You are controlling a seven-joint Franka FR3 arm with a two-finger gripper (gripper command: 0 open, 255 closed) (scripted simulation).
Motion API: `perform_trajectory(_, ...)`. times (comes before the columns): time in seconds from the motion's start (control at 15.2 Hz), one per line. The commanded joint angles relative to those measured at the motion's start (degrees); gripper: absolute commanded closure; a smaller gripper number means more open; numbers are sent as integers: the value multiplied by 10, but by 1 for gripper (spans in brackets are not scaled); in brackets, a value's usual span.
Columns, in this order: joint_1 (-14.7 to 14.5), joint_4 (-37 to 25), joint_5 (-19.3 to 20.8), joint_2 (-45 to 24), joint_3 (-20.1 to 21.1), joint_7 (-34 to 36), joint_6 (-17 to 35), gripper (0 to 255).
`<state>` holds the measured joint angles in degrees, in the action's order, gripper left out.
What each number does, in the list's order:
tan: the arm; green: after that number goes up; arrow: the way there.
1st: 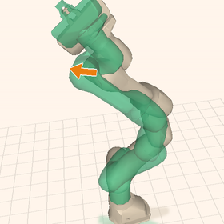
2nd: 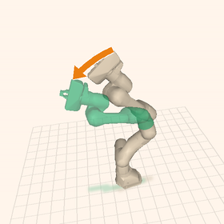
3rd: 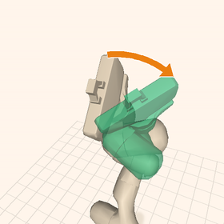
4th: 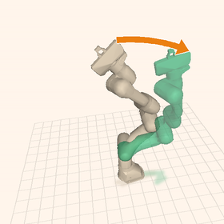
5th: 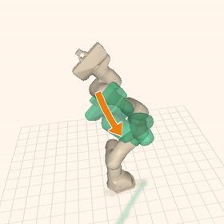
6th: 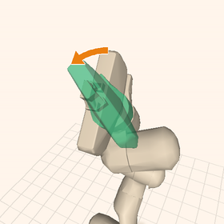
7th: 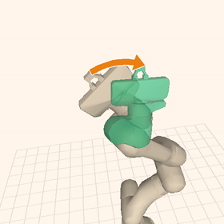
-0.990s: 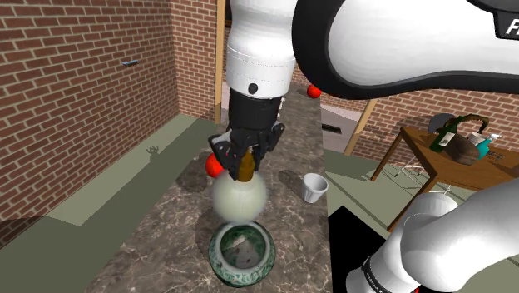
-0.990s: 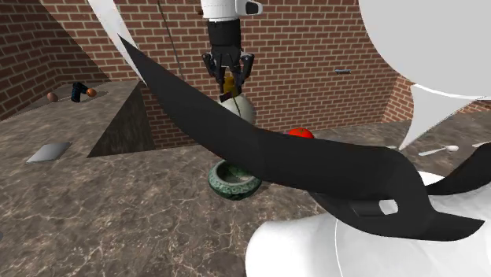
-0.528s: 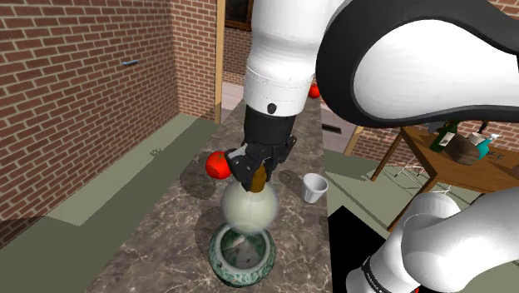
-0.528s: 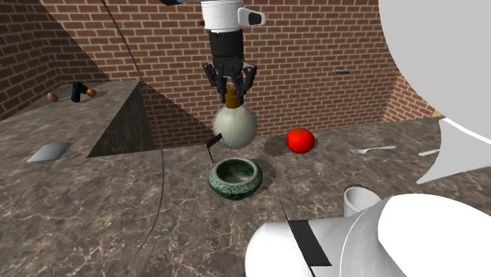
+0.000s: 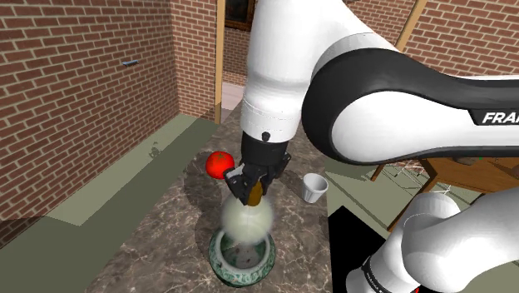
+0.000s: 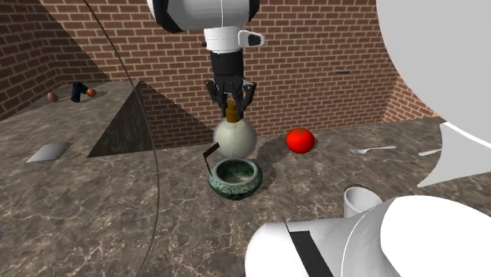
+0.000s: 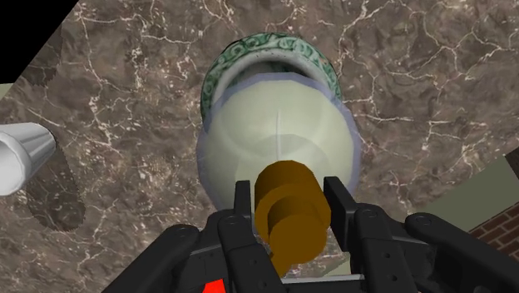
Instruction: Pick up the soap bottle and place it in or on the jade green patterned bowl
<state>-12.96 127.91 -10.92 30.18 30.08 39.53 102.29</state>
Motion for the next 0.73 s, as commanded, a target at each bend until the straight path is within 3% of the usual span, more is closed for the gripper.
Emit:
perform_trajectory(0.0,-2,19,-2,2,2,-1,17,255)
perform_trajectory(0.66,-4,82,-10,-7,18,2,89,255)
